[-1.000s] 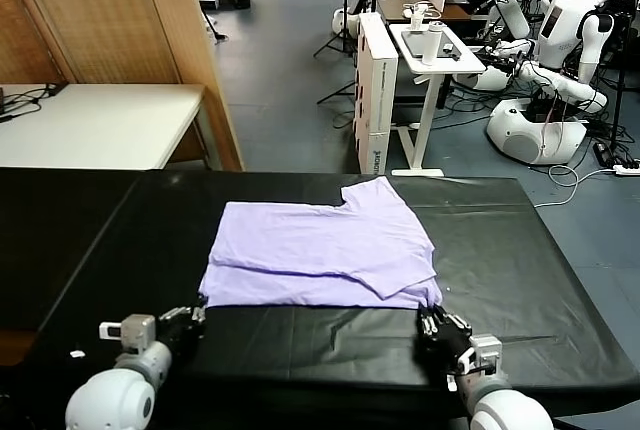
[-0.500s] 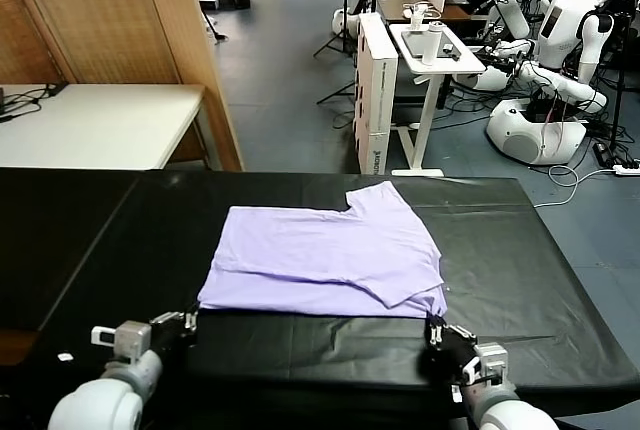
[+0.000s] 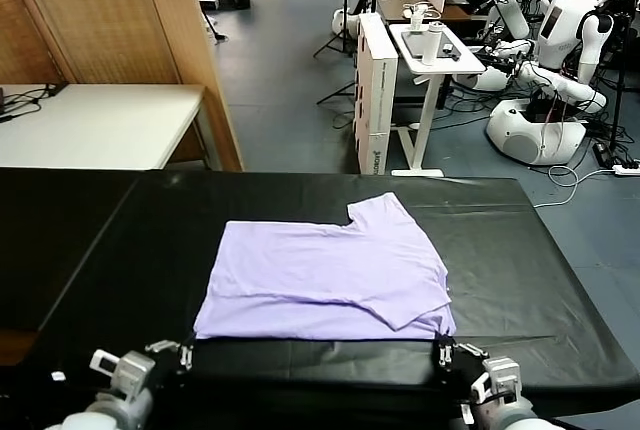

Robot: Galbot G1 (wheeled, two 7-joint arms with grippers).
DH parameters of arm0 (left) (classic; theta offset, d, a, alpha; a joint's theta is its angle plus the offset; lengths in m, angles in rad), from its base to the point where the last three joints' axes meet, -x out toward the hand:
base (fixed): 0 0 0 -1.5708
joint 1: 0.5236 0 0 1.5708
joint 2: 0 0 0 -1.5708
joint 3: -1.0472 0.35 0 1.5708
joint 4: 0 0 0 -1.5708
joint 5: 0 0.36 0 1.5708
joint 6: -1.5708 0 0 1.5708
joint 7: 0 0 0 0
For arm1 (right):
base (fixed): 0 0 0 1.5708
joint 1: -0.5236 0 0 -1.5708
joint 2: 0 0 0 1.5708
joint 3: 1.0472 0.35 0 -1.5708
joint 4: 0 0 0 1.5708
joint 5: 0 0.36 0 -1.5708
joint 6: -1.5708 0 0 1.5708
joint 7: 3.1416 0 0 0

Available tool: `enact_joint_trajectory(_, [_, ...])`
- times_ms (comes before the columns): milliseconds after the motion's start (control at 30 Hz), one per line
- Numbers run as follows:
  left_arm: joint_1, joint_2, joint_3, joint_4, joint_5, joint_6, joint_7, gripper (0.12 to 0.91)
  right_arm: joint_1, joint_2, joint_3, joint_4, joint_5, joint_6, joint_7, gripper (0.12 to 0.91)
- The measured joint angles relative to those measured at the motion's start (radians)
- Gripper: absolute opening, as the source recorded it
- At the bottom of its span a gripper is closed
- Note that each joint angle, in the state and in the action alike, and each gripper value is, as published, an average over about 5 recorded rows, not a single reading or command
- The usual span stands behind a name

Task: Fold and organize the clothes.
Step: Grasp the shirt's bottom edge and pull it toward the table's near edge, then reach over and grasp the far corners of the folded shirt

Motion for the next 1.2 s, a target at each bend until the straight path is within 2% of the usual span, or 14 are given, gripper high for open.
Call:
enact_joint_trajectory(100, [-0.021, 0.007, -0.019, -0.002, -0.071, 0.0, -0.04, 0.145, -0.009, -0.001, 0.006, 0.012, 0.004, -0.01, 0.009, 0.175])
enact_joint_trajectory(167, [-0.042, 0.012, -0.032, 0.003, -0.128, 0.0, -0.07, 0.145, -0.014, -0.001, 0.01, 0.02, 0.01, -0.017, 0.014, 0.253])
enact_joint_trajectory(300, [-0.102, 0.024, -0.046, 0.031, -0.281, 0.0, -0.148, 0.149, -0.022, -0.001, 0.023, 0.039, 0.026, -0.032, 0.015, 0.494])
enact_joint_trajectory(367, [-0.14, 0.032, -0.045, 0.056, -0.361, 0.0, -0.191, 0.188, -0.027, -0.002, 0.031, 0.05, 0.041, -0.04, 0.019, 0.626])
enact_joint_trajectory(467, [-0.198, 0.043, -0.032, 0.101, -0.454, -0.007, -0.24, 0.337, -0.033, -0.004, 0.049, 0.069, 0.073, -0.043, 0.033, 0.801])
enact_joint_trajectory(533, [-0.235, 0.051, -0.019, 0.133, -0.499, -0.038, -0.257, 0.469, -0.035, -0.006, 0.064, 0.082, 0.096, -0.043, 0.044, 0.871])
enact_joint_trajectory(667, [-0.306, 0.068, 0.013, 0.209, -0.538, -0.171, -0.275, 0.715, -0.023, -0.008, 0.099, 0.105, 0.151, -0.043, 0.078, 0.903])
enact_joint_trajectory(767, [-0.357, 0.083, 0.038, 0.272, -0.541, -0.259, -0.282, 0.856, -0.004, -0.013, 0.132, 0.117, 0.209, -0.043, 0.106, 0.906])
enact_joint_trajectory(833, [-0.39, 0.093, 0.057, 0.316, -0.541, -0.293, -0.289, 0.894, 0.011, -0.02, 0.155, 0.118, 0.258, -0.039, 0.124, 0.907])
enact_joint_trajectory(967, [-0.455, 0.114, 0.097, 0.399, -0.52, -0.334, -0.306, 0.906, 0.055, -0.038, 0.187, 0.098, 0.383, 0.007, 0.14, 0.907])
enact_joint_trajectory(1100, [-0.519, 0.133, 0.148, 0.472, -0.494, -0.358, -0.316, 0.907, 0.13, -0.054, 0.197, 0.052, 0.512, 0.077, 0.135, 0.907])
enact_joint_trajectory(1200, [-0.566, 0.146, 0.185, 0.523, -0.481, -0.361, -0.32, 0.907, 0.208, -0.067, 0.19, -0.003, 0.57, 0.129, 0.114, 0.907])
